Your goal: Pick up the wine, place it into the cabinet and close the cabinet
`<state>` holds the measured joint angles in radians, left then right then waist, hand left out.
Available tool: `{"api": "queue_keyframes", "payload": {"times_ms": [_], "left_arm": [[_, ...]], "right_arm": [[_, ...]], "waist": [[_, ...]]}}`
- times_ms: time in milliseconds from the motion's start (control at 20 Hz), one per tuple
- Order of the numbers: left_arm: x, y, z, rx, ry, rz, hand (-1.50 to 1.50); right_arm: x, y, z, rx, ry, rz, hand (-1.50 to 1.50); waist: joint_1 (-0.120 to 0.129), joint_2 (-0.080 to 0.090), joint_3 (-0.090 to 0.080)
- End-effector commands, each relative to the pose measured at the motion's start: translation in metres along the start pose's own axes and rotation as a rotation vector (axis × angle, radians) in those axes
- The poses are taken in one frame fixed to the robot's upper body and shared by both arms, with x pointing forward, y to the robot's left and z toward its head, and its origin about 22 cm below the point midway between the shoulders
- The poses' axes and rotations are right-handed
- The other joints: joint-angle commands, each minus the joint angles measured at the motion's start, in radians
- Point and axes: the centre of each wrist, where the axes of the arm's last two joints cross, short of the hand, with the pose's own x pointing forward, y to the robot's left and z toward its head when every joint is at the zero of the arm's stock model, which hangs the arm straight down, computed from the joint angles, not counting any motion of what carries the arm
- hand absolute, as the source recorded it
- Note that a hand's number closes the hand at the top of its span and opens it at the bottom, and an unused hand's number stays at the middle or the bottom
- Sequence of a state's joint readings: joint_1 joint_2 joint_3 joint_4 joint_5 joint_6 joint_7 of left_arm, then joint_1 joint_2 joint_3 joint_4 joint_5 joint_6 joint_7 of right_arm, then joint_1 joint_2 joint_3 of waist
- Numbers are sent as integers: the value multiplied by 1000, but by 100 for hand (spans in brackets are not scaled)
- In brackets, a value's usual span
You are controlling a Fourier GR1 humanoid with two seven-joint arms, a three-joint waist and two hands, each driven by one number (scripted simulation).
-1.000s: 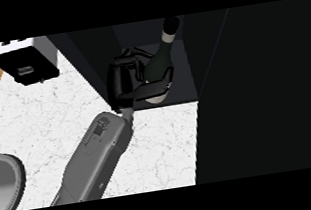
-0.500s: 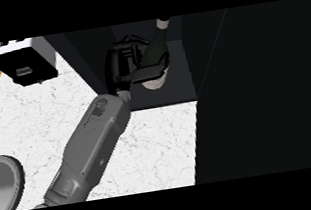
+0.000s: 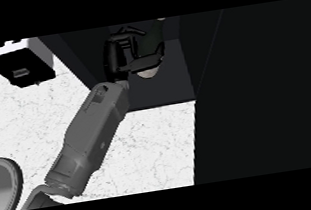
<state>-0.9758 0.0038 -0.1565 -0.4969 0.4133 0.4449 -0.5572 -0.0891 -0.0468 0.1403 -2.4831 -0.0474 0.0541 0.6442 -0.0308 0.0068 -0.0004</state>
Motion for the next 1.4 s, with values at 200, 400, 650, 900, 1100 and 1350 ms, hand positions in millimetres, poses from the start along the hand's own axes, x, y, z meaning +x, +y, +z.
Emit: {"api": "queue_keyframes", "payload": {"times_ms": [200,400,650,900,1100,1350], "left_arm": [[12,-1,-20,50,-74,-54,150],[8,-4,-22,56,-71,-56,150],[3,17,-27,85,6,37,150],[-1,11,-22,138,39,124,150],[-12,21,-17,121,53,127,150],[-7,22,-22,160,26,95,150]], "right_arm": [[14,-3,29,25,-20,-7,-150],[10,2,10,45,-39,-20,-150],[6,3,8,59,-34,-22,-150],[2,4,7,48,-34,-28,-150],[10,0,8,57,-37,-27,-150],[-3,7,4,52,-46,-34,-150]], "waist": [[-4,-1,1],[-20,10,0],[-18,10,0],[-24,13,0],[-22,13,0],[-31,17,0]]}}
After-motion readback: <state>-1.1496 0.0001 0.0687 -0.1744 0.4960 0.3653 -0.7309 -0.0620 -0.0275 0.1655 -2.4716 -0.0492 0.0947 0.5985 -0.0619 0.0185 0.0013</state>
